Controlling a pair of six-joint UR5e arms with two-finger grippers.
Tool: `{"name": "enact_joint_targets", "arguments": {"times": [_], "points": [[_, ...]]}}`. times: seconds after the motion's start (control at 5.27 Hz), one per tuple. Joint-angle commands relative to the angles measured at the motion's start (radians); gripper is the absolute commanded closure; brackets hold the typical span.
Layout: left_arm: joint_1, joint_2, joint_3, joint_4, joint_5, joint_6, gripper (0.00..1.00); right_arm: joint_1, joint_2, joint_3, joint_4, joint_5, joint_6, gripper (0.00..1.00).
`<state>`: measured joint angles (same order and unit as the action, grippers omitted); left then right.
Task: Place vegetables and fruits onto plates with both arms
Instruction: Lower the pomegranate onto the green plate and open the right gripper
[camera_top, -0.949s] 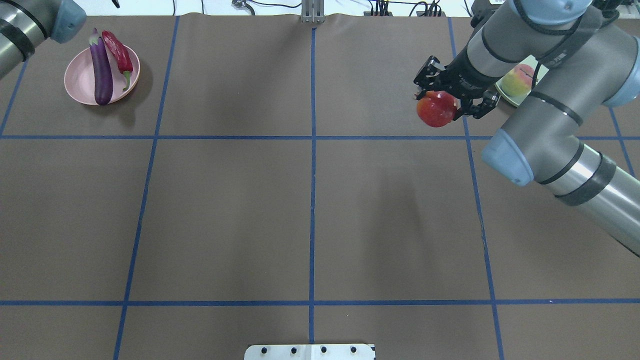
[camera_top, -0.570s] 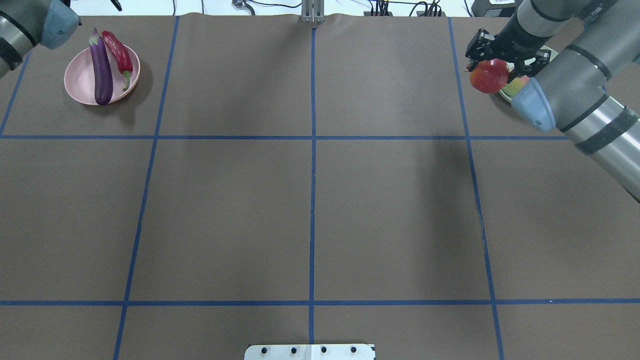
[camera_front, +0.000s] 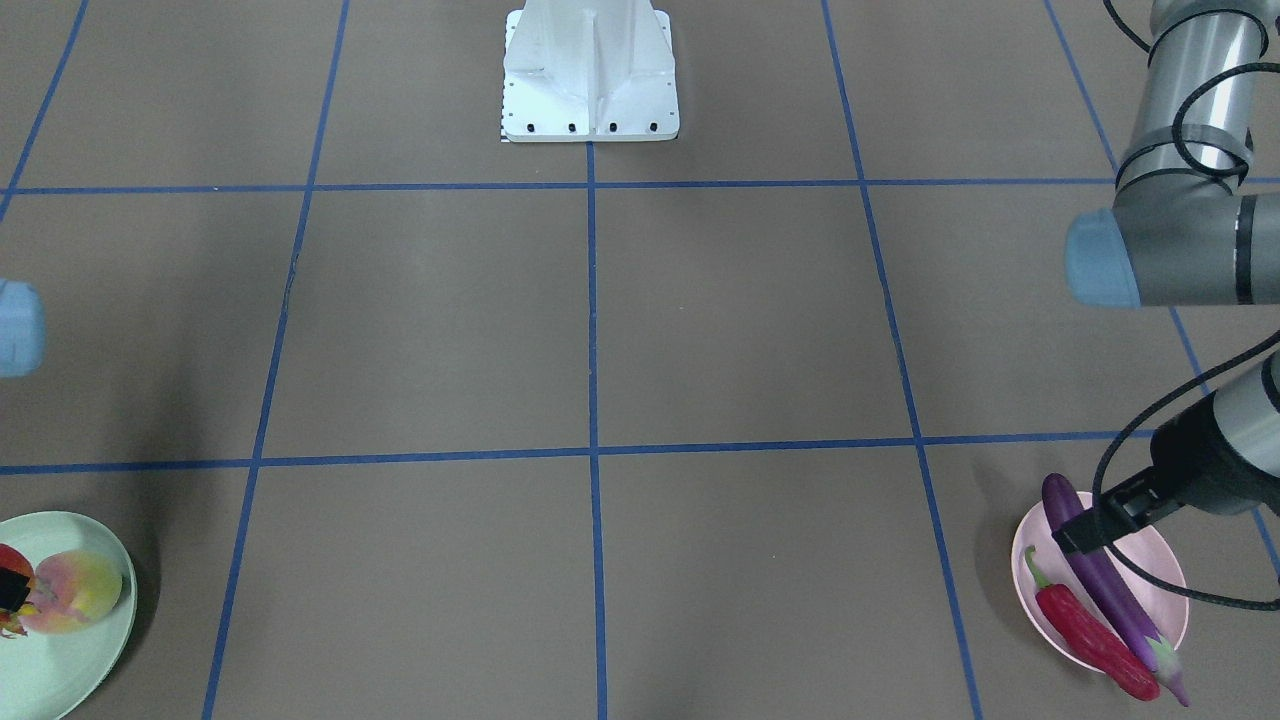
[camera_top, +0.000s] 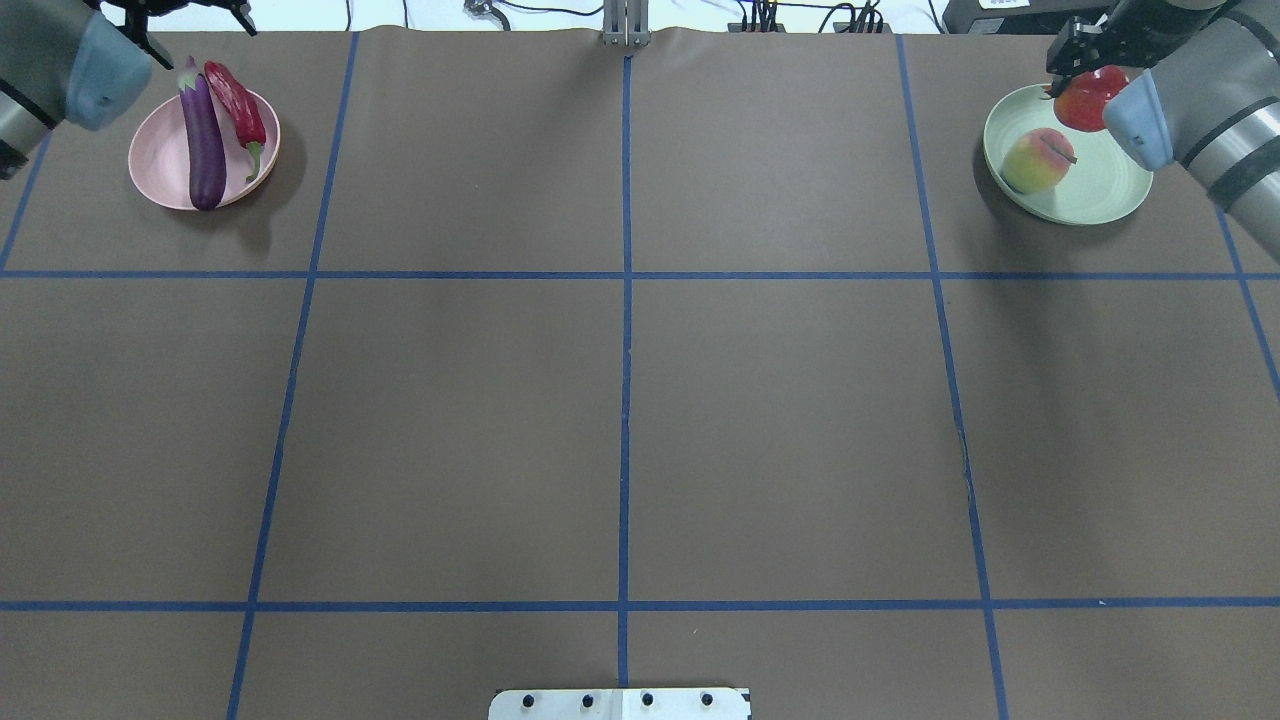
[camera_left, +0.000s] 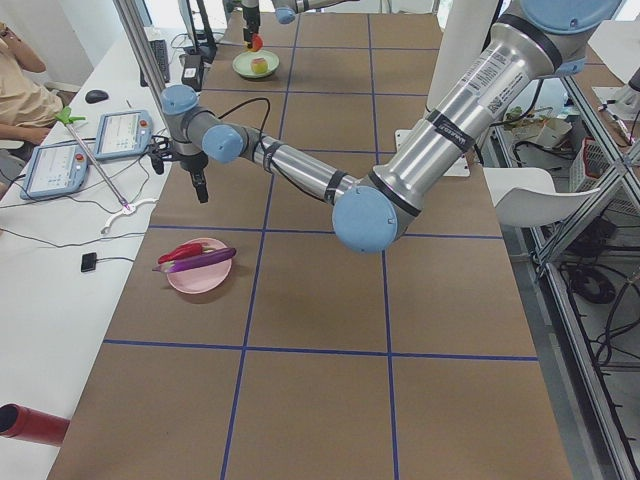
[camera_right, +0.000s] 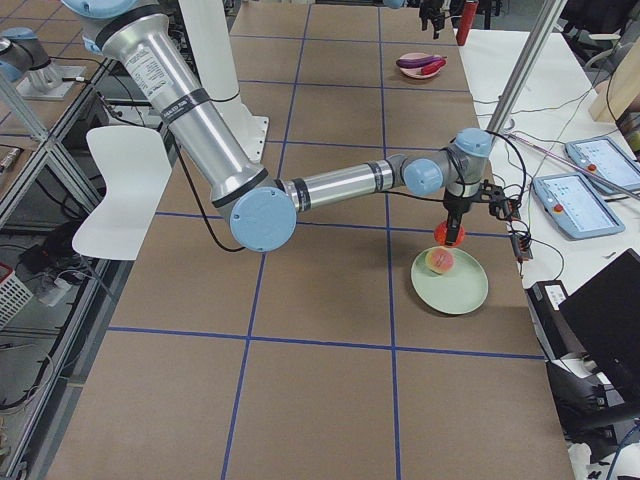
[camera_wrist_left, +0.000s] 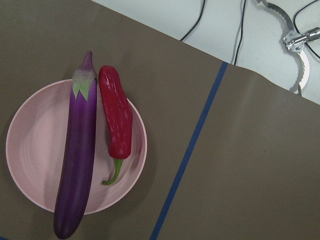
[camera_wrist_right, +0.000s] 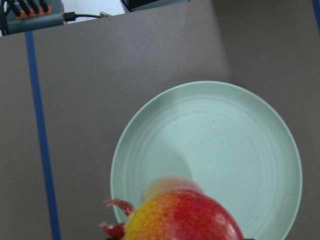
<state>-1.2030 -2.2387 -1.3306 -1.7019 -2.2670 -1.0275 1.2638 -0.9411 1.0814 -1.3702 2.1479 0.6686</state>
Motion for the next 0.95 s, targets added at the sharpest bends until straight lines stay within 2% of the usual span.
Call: {"name": "enact_joint_targets", "arguments": {"times": [0.0,0.19,0.57,0.76], "points": [[0.016,0.025,-0.053,0.005,0.004,-0.005,0.0,0.042,0.045,-0.242,0.14,0.0,-0.038,1.0],[0.022,0.027,-0.073,0.008,0.003,-0.008,0.0,0.032,0.071,-0.276,0.154,0.006,-0.003,1.0],[0.022,0.027,-0.081,0.013,0.003,-0.008,0.0,-0.001,0.068,-0.281,0.169,0.033,0.005,1.0],[0.022,0.027,-0.081,0.013,0.003,-0.008,0.0,-0.006,0.061,-0.293,0.201,0.032,0.005,0.32]]}}
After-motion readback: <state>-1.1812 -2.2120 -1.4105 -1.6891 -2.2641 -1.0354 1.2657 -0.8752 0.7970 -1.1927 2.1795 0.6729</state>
